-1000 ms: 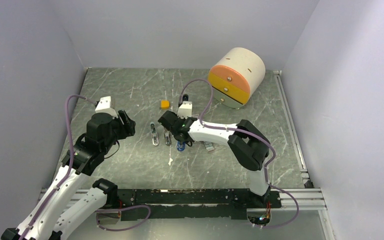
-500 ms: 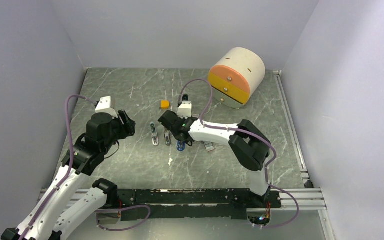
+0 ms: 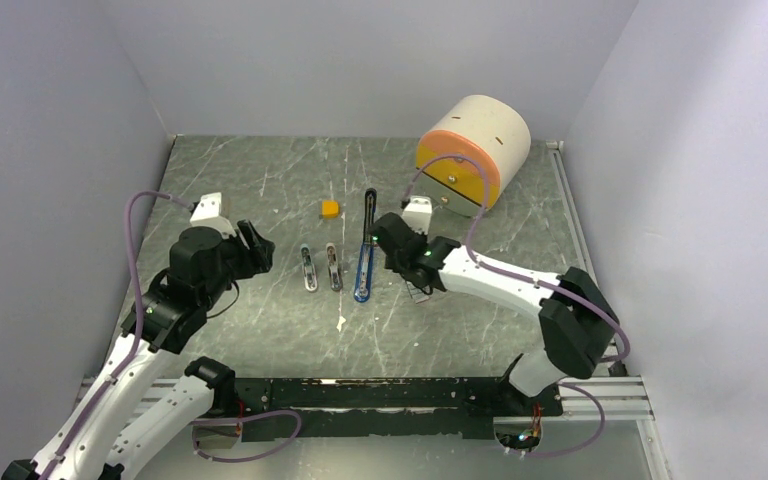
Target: Load the staples into the stapler
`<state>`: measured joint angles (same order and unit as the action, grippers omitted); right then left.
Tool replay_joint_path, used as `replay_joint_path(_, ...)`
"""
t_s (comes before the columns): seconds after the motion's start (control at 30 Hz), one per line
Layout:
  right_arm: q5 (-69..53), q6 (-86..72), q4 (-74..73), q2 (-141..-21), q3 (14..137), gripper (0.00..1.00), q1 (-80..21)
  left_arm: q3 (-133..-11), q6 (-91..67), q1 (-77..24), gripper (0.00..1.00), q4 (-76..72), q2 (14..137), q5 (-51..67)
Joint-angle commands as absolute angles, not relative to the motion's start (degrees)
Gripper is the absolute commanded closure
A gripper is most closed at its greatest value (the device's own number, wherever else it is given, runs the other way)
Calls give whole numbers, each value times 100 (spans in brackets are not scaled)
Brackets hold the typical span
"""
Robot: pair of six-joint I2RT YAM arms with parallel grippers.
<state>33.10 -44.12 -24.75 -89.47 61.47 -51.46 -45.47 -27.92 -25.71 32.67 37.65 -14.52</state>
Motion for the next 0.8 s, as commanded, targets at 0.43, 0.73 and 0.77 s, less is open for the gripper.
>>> replay_joint_path(0.43, 1899, -3905, -2259, -8597, 5033, 57, -4354, -4364, -3189, -2593, 37, 1970, 4031, -287)
replay_joint_path(0.73, 731, -3765, -1923, -8534, 4806, 55, -4343, -4377, -3063, -2593, 37, 2054, 4156, -459)
replay_joint_path(0.77, 538, -3717, -1906, -8561, 4784, 55, -4353, -4376, -3045, -2593, 37, 2056, 4165, -487)
